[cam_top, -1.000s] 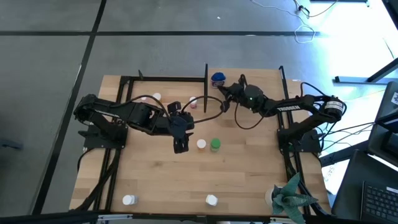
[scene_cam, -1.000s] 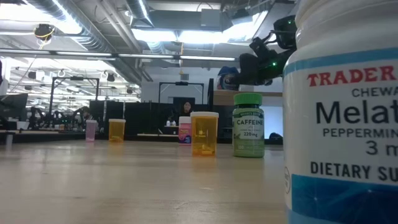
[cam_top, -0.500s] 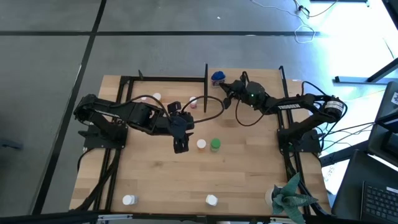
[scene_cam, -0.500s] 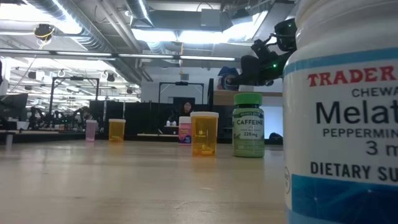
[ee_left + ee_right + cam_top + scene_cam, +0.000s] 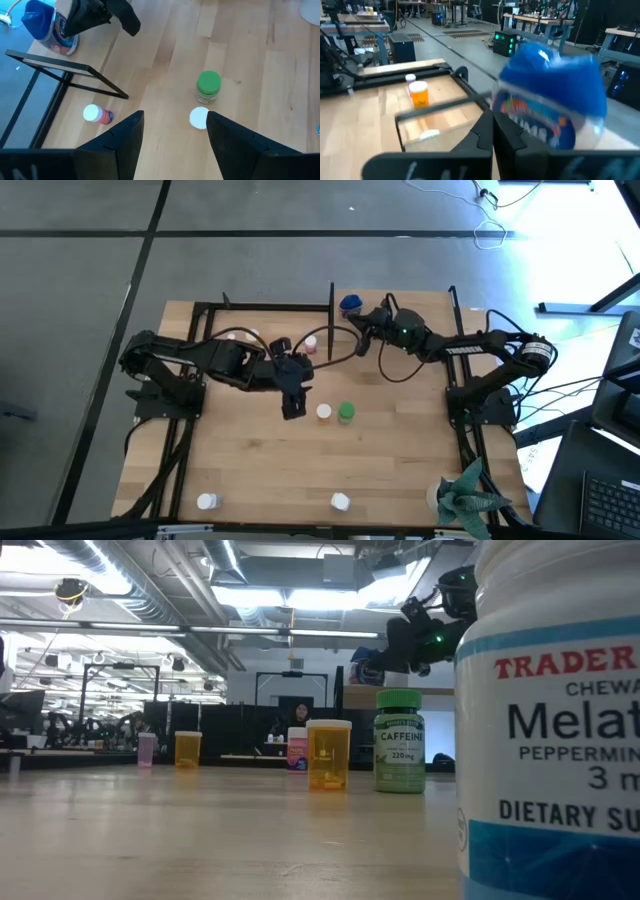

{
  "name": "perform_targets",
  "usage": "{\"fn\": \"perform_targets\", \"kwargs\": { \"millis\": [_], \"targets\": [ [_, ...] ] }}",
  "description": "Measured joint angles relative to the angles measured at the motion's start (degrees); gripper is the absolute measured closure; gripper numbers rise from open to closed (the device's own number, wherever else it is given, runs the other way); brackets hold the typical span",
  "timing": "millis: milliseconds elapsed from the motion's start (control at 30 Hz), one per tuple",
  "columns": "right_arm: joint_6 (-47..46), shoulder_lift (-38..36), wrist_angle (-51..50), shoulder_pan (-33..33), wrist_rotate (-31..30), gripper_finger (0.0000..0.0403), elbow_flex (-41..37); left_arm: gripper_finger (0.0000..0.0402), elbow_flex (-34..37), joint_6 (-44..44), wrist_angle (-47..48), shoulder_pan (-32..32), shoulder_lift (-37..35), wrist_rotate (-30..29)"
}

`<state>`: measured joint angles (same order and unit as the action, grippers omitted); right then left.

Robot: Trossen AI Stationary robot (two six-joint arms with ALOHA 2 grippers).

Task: Pick and place medicine bottles onto shelf by color
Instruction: Put the blue medicine bottle on the shelf

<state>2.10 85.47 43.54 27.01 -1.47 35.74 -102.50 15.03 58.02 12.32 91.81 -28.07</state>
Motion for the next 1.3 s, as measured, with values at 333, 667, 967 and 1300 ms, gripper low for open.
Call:
{"fn": "perform_targets", "kwargs": {
  "millis": [333, 667, 967, 1300],
  "targets": [
    [-2.5, 0.0, -20.6, -0.3, -5.0, 0.0400, 8.4, 0.0192, 0.0, 0.0, 0.0, 0.0, 0.0, 0.0],
    [-3.1, 0.0, -20.7, 0.5, -6.4, 0.0400, 8.4, 0.0192, 0.0, -0.1, 0.0, 0.0, 0.0, 0.0],
    [-1.6, 0.0, -20.5, 2.2, -6.2, 0.0400, 8.4, 0.0192, 0.0, -0.2, 0.0, 0.0, 0.0, 0.0],
    [-1.4, 0.7, -17.6, 2.2, -6.0, 0.0400, 8.4, 0.0192, 0.0, -0.2, 0.0, 0.0, 0.0, 0.0]
  ]
}}
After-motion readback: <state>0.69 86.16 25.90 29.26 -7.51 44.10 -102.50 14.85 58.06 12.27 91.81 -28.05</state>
